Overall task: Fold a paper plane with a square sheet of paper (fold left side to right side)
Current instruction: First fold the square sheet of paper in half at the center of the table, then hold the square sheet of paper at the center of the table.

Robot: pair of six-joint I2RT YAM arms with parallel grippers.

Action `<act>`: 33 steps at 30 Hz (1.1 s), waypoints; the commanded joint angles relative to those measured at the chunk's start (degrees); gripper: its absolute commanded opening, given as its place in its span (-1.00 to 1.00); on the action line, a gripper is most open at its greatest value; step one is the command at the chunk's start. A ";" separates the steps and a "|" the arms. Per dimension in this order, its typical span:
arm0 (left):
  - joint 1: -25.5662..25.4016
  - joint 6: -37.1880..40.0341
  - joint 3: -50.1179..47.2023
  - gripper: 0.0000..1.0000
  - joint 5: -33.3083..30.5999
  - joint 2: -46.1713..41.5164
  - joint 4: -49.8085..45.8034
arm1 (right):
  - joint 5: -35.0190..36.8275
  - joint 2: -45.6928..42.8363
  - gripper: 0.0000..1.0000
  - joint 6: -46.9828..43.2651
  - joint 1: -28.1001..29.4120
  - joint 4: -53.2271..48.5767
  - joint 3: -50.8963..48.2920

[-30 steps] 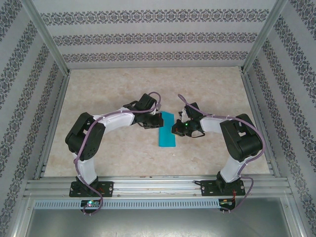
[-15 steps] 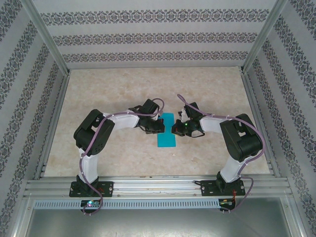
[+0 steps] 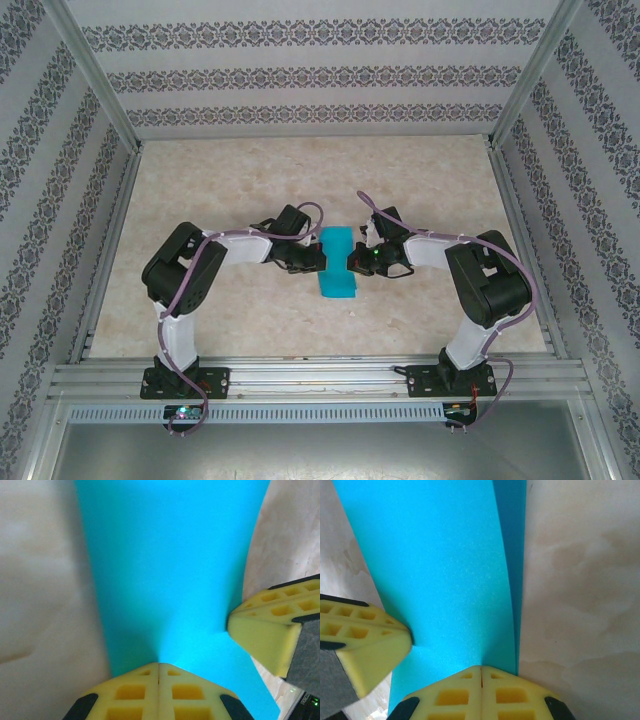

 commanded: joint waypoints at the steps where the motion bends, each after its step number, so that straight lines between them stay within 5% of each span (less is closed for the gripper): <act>1: 3.08 2.72 -2.81 -0.95 -5.01 -2.55 -4.79 | 4.69 1.88 -1.00 -1.12 0.02 -6.31 -1.13; 10: 0.81 2.52 -2.33 -1.00 -1.76 -8.43 -2.70 | 4.42 1.26 -1.00 -0.99 0.04 -6.25 -0.91; 33: -3.15 0.33 2.36 -1.00 -0.86 2.68 -2.15 | 3.65 1.18 -1.00 -0.90 0.57 -6.29 -0.07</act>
